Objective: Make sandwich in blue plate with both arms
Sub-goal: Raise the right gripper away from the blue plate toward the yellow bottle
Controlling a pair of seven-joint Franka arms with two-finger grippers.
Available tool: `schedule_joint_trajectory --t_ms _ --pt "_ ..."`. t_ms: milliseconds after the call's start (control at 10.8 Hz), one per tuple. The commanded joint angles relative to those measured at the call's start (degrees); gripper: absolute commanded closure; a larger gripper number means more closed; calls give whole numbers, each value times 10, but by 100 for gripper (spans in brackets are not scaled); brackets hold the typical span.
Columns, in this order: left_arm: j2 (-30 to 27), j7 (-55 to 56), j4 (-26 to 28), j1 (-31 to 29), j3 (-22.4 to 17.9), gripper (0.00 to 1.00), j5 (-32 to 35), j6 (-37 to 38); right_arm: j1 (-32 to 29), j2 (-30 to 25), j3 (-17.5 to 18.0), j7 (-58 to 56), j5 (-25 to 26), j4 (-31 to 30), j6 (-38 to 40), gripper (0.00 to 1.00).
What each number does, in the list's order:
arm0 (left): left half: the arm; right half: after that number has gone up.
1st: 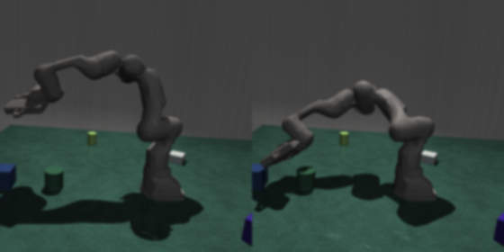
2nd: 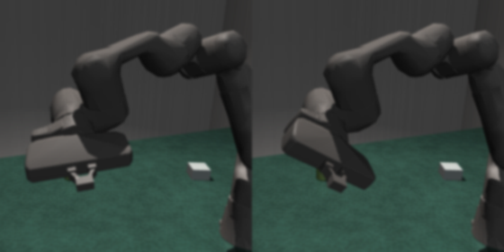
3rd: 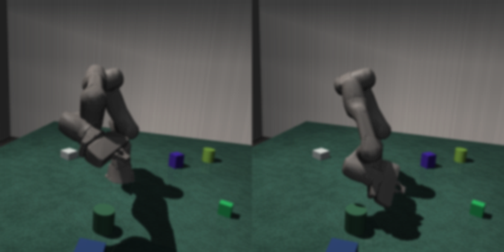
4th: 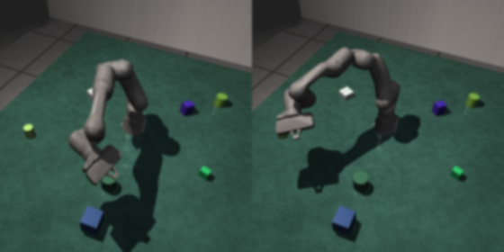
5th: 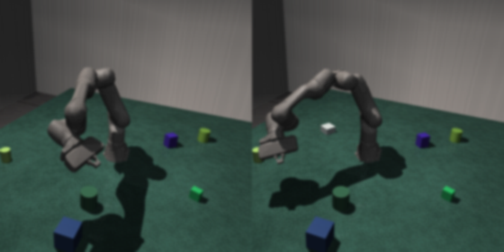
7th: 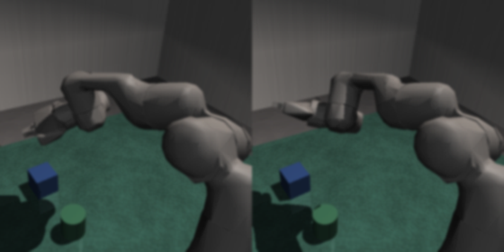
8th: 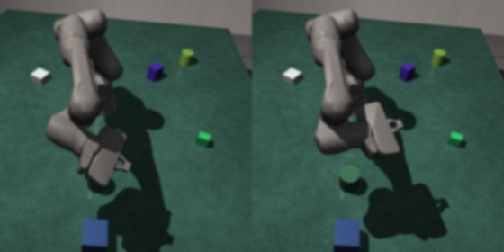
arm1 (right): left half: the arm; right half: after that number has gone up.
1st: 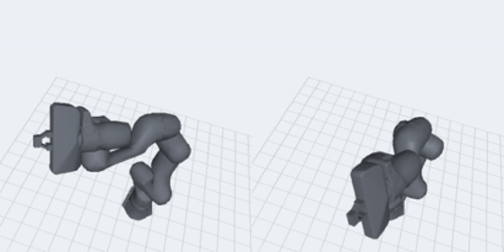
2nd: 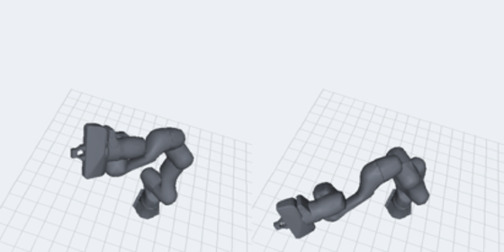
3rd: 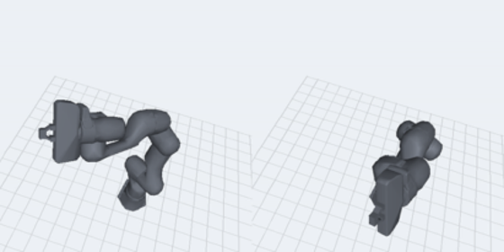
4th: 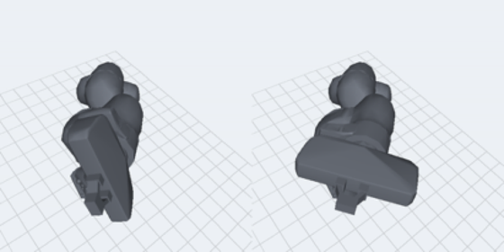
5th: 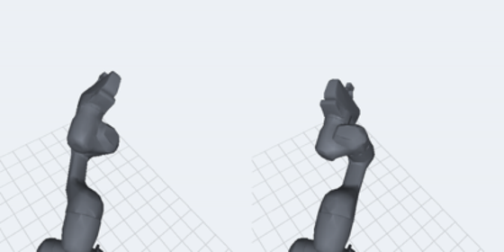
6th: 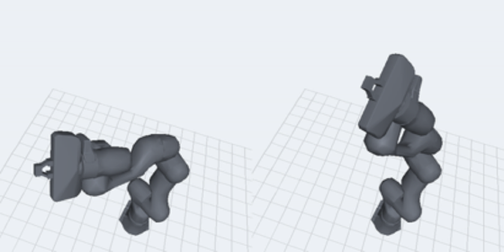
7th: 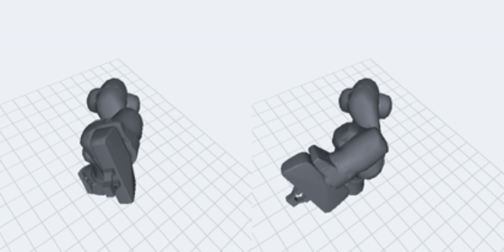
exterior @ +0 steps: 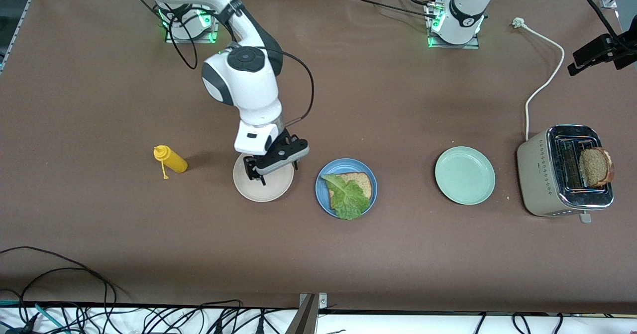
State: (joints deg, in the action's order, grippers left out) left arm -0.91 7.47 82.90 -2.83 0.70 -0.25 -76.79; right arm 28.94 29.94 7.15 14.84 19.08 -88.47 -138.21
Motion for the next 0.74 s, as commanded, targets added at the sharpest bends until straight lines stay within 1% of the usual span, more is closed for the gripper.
schedule_joint_trajectory --t_ms 0,186,278,464,650 --pt "-7 3 6 0 1 0 13 -4 -7 -82 -14 -52 -76 -35 107 0" --pt "-7 3 6 0 1 0 13 -4 -10 -112 -44 -124 -83 -42 155 0" --pt "-7 3 7 0 1 0 13 -4 -11 -127 -61 -154 -101 -43 179 0" --pt "-6 3 7 0 1 0 13 -4 -11 -161 -106 -205 -123 -55 236 0" --pt "-6 3 7 0 1 0 13 -4 -11 -206 -163 -255 -144 -106 230 0"
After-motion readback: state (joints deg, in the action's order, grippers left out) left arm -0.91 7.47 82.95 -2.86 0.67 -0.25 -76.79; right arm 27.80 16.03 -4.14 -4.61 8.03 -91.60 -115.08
